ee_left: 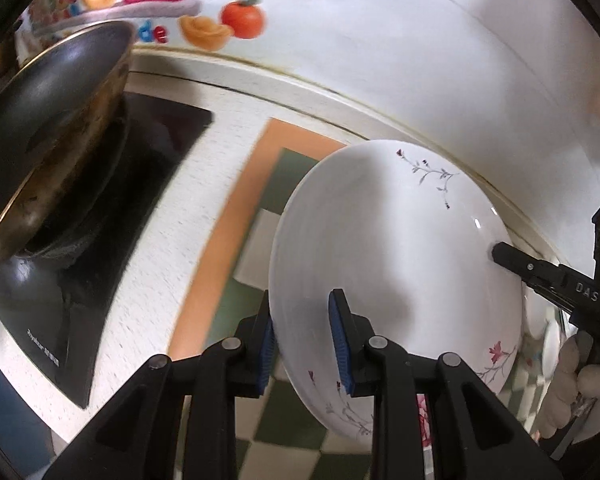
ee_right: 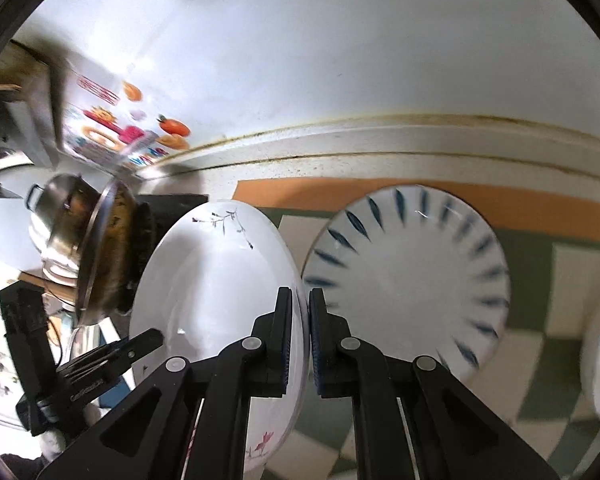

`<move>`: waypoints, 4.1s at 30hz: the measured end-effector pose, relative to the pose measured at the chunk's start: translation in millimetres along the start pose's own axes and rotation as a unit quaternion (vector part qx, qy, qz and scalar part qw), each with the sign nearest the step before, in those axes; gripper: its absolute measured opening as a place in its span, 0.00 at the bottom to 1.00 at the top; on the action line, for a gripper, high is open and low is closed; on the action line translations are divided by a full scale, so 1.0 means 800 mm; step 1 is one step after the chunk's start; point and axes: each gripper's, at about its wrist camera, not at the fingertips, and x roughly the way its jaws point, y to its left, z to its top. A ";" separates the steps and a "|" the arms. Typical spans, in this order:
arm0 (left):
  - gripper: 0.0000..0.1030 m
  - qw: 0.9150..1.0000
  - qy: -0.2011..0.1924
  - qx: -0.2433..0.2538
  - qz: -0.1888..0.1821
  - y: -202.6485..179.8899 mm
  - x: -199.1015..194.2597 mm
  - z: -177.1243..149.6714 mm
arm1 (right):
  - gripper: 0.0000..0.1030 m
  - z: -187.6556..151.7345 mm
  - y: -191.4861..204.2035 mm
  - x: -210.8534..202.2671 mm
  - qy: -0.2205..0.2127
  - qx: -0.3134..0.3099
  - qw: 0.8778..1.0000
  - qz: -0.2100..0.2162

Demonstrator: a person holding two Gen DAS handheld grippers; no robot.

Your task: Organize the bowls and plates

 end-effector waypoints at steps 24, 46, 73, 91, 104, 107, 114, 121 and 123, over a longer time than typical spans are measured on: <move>0.23 0.981 0.068 0.177 -0.038 -0.176 0.013 -0.143 | 0.10 -0.250 -0.162 -0.223 -0.080 0.129 0.988 -0.019; 0.23 0.972 0.140 0.190 0.017 -0.185 0.090 -0.189 | 0.10 -0.328 -0.224 -0.146 -0.005 0.168 0.985 -0.030; 0.23 0.966 0.165 0.197 0.015 -0.199 0.112 -0.186 | 0.12 -0.331 -0.233 -0.153 0.007 0.213 0.977 -0.031; 0.25 0.981 0.101 0.168 -0.006 -0.195 0.034 -0.125 | 0.16 -0.261 -0.187 -0.183 -0.002 0.166 0.985 -0.045; 0.29 0.989 0.119 0.087 0.023 -0.118 0.117 0.055 | 0.38 -0.054 -0.142 -0.095 0.006 0.135 0.989 -0.053; 0.29 0.985 0.147 0.083 0.030 -0.111 0.153 0.078 | 0.38 -0.011 -0.151 -0.052 0.037 0.131 0.987 -0.080; 0.29 0.973 0.202 0.107 0.031 -0.120 0.207 0.099 | 0.37 0.035 -0.174 0.001 0.090 0.122 0.983 -0.108; 0.14 0.971 0.203 0.124 0.020 -0.130 0.220 0.100 | 0.13 0.037 -0.190 0.028 0.121 0.124 0.979 -0.105; 0.15 0.972 0.194 0.133 0.030 -0.135 0.218 0.098 | 0.08 0.035 -0.190 0.031 0.117 0.113 0.980 -0.116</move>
